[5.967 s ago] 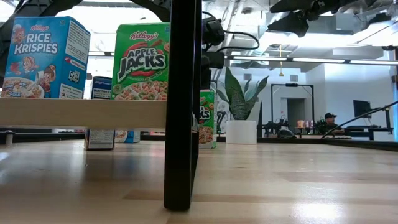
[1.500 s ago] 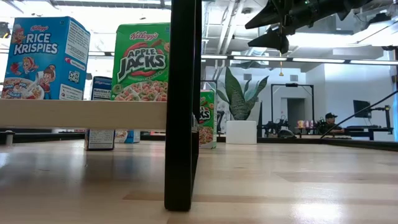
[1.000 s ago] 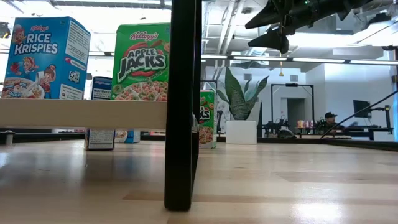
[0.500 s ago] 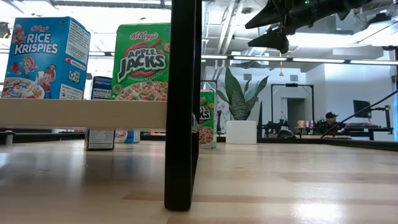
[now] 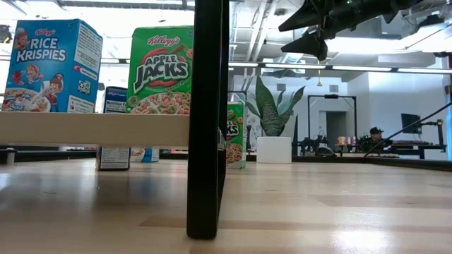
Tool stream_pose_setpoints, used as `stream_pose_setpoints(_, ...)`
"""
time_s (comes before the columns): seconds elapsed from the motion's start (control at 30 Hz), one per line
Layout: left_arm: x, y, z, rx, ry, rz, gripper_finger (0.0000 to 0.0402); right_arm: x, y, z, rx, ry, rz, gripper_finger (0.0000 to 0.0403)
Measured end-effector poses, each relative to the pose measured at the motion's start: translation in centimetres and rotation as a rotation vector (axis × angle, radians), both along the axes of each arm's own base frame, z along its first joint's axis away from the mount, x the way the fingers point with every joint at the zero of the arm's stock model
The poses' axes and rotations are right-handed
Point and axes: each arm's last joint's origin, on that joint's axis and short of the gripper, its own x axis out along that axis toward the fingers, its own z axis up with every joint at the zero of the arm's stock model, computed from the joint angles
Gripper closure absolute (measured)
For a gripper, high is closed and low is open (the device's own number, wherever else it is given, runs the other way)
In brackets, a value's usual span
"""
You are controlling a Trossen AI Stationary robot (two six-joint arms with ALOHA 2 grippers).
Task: Stack cereal on shelf
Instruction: Put the top blue cereal box on the shelf aligned with the other blue cereal boxes
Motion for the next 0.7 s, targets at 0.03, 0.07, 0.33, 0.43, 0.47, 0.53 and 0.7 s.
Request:
stream_pose_setpoints(0.03, 0.00, 0.00, 0.00, 0.000, 0.000, 0.000, 0.0083, 0.00, 0.00, 0.00, 0.000, 0.000, 0.001, 0.0085)
stream_pose_setpoints(0.07, -0.01, -0.01, 0.00, -0.001, 0.000, 0.000, 0.0083, 0.00, 0.01, 0.00, 0.000, 0.000, 0.003, 0.0085)
stream_pose_setpoints(0.33, 0.20, -0.31, -0.06, -0.033, -0.003, -0.069, 0.0083, 0.00, 0.02, 0.00, -0.006, 0.001, 0.009, 0.0085)
stream_pose_setpoints(0.43, 0.25, -0.25, -0.07, -0.039, 0.006, -0.062, 0.0083, 0.00, 0.02, 0.00, -0.018, 0.004, 0.012, 0.0085)
stream_pose_setpoints(0.47, 0.27, -0.25, -0.08, -0.043, 0.009, -0.061, 0.0083, 0.00, 0.02, 0.00, -0.020, 0.004, 0.013, 0.0085)
stream_pose_setpoints(0.53, 0.33, -0.33, -0.09, -0.054, 0.009, -0.069, 0.0082, 0.00, 0.03, 0.00, -0.020, 0.004, 0.015, 0.0085)
stream_pose_setpoints(0.7, 0.58, -0.59, -0.21, -0.067, -0.018, -0.095, 0.0052, 0.02, 0.08, 0.00, -0.017, 0.003, 0.035, 0.0085)
